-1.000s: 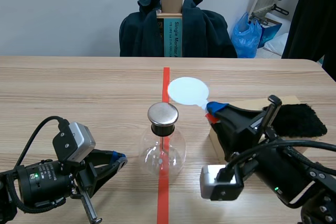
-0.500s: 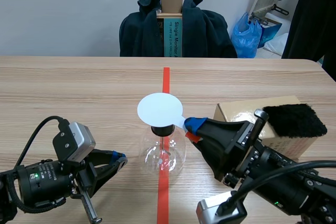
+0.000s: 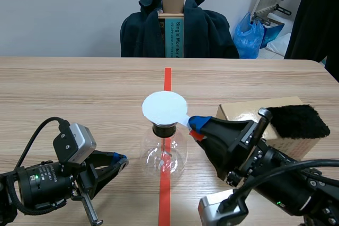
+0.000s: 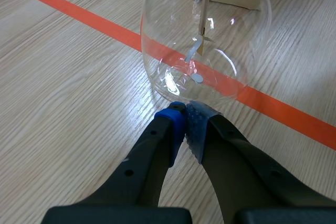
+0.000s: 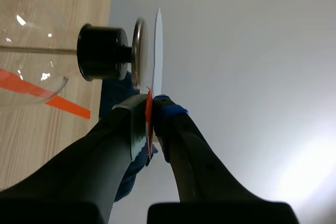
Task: Do the electroscope experiment.
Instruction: 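Move the plate toward and away from the electroscope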
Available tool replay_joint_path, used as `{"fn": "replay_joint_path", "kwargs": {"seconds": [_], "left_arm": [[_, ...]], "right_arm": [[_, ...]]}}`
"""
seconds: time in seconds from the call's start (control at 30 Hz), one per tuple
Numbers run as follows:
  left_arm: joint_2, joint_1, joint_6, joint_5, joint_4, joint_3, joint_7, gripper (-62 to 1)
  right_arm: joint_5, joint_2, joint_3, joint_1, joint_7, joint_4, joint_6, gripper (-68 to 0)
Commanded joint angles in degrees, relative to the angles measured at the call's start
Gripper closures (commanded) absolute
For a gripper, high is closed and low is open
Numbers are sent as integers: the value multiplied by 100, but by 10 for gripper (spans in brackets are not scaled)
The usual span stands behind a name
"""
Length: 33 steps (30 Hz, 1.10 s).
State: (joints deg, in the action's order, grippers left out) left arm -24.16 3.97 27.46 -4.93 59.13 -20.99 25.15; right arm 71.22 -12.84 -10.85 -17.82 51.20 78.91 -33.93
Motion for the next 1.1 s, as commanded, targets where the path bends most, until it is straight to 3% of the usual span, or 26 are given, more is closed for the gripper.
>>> {"fn": "replay_joint_path", "kwargs": {"seconds": [0.0,0.4,0.57,0.73,1.07], "left_arm": [[-31,-15,9,61,140,11,81,-30],[-31,-15,9,61,140,11,81,-30],[-31,-15,9,61,140,11,79,-30],[-31,-15,9,61,140,11,79,-30],[-31,-15,9,61,140,11,79,-30]], "right_arm": [[-48,-31,68,50,-160,90,-85,-6],[-48,-31,68,50,-1884,90,-83,-6],[-48,-31,68,50,-2234,90,-81,-6],[-44,-31,68,50,-1926,90,-81,-6],[-44,-31,68,50,-470,90,-83,-6]]}}
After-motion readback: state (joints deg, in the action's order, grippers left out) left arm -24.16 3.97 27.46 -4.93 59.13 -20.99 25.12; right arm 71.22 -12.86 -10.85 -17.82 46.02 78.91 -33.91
